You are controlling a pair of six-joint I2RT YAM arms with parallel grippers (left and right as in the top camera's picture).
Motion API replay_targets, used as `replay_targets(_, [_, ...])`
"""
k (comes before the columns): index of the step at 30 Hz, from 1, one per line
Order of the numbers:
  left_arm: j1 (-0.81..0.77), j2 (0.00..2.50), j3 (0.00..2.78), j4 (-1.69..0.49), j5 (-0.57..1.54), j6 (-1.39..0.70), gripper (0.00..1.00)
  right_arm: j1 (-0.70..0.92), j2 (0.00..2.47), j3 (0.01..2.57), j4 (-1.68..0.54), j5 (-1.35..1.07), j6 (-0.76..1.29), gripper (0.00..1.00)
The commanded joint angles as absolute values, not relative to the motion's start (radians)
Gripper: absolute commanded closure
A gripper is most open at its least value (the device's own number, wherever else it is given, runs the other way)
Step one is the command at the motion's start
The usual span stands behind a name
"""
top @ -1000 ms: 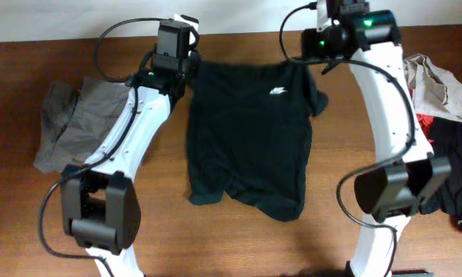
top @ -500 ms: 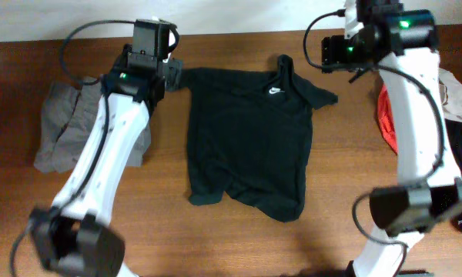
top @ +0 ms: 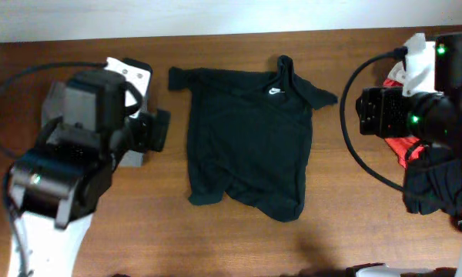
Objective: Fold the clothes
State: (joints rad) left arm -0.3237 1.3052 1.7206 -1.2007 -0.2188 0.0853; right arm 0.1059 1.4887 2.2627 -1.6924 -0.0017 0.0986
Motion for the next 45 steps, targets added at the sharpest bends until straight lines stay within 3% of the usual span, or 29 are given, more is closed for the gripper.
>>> replay_targets(1, [-0.318, 1.378, 1.638, -1.195, -0.149, 0.027, 0.01, 0.111, 1.529, 2.177, -1.697, -0.035, 0.118, 0.15])
replay_targets(6, [-0.318, 1.458, 1.502, -1.116, -0.07, 0.004, 0.01, 0.111, 1.546, 1.943, -1.617, -0.129, 0.118, 0.17])
replay_targets(17, [-0.318, 1.722, 1.309, -1.028, -0.014, -0.035, 0.01, 0.111, 1.546, 1.166, -1.185, -0.26, 0.163, 0.21])
replay_targets(28, [-0.318, 1.785, 1.173, -0.966, 0.095, -0.076, 0.05, 0.112, 1.546, 0.813, -0.86, -0.375, 0.159, 0.33])
replay_targets(32, [-0.318, 1.785, 1.083, -0.86, 0.167, -0.075, 0.22, 0.112, 1.546, 0.749, -0.785, -0.371, 0.159, 0.39])
replay_targets(39, [-0.318, 1.785, 1.025, -0.802, 0.195, -0.075, 0.3, 0.112, 1.546, 0.716, -0.708, -0.355, 0.159, 0.54])
replay_targets(43, [-0.318, 1.785, 1.013, -0.77, 0.196, -0.076, 0.47, 0.112, 1.546, 0.693, -0.656, -0.355, 0.159, 0.67])
replay_targets(45, [-0.318, 1.785, 1.012, -0.77, 0.196, -0.076, 0.61, 0.112, 1.546, 0.689, -0.649, -0.355, 0.159, 0.75])
